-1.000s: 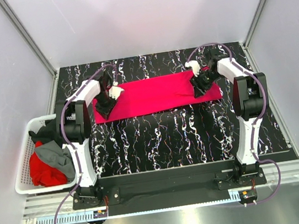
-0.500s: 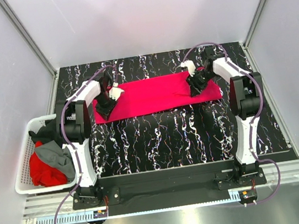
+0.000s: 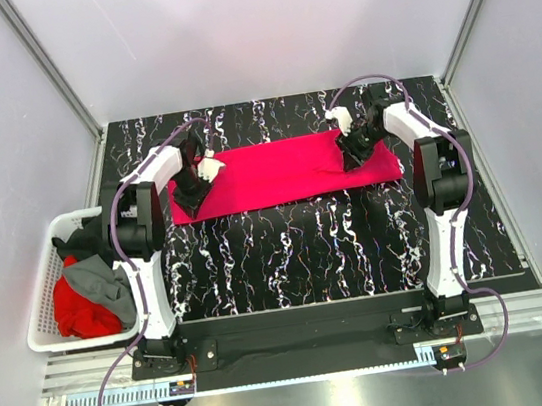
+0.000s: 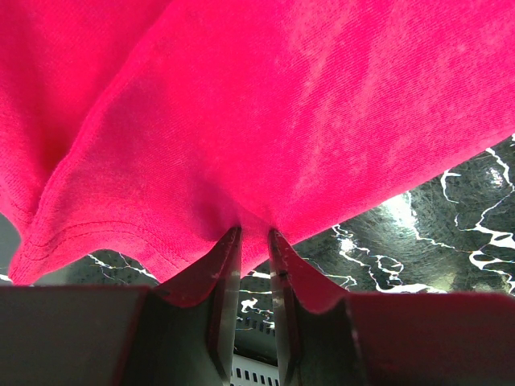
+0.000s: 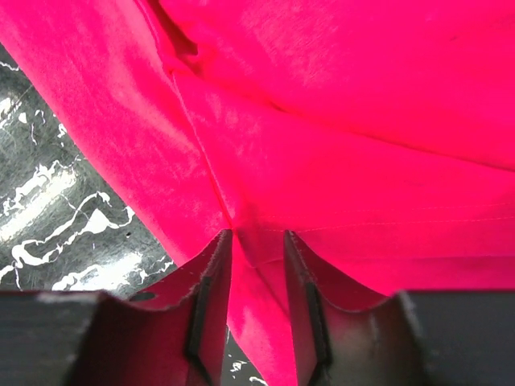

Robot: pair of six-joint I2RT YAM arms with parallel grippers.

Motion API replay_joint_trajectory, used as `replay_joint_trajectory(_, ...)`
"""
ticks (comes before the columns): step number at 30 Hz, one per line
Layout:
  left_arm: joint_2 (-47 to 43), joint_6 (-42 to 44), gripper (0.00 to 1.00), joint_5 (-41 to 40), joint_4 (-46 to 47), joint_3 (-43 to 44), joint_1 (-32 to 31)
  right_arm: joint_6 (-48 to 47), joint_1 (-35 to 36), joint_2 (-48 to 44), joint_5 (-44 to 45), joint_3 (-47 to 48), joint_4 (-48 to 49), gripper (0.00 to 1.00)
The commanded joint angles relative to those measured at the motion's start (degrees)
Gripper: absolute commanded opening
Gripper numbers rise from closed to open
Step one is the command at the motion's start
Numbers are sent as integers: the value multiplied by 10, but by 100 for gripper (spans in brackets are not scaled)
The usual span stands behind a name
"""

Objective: Fold and stack the t-shirts
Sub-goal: Fold the tshirt

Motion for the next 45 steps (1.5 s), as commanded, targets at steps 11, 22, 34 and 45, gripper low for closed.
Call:
replay_joint_trajectory(11,-1,-4,25,0,2,4,1,2,7,-2,4,15,4,30)
replay_joint_trajectory(22,5,-4,26,0,1,11,1,7,7,-21,-3,0,-1,31)
replay_joint_trajectory(34,2,-4,26,0,2,7,1,-13,7,-9,-2,9,-34,0)
replay_joint_trajectory(45,4,-3,26,1,2,13,1,-23,14,-19,-3,71,-33,0)
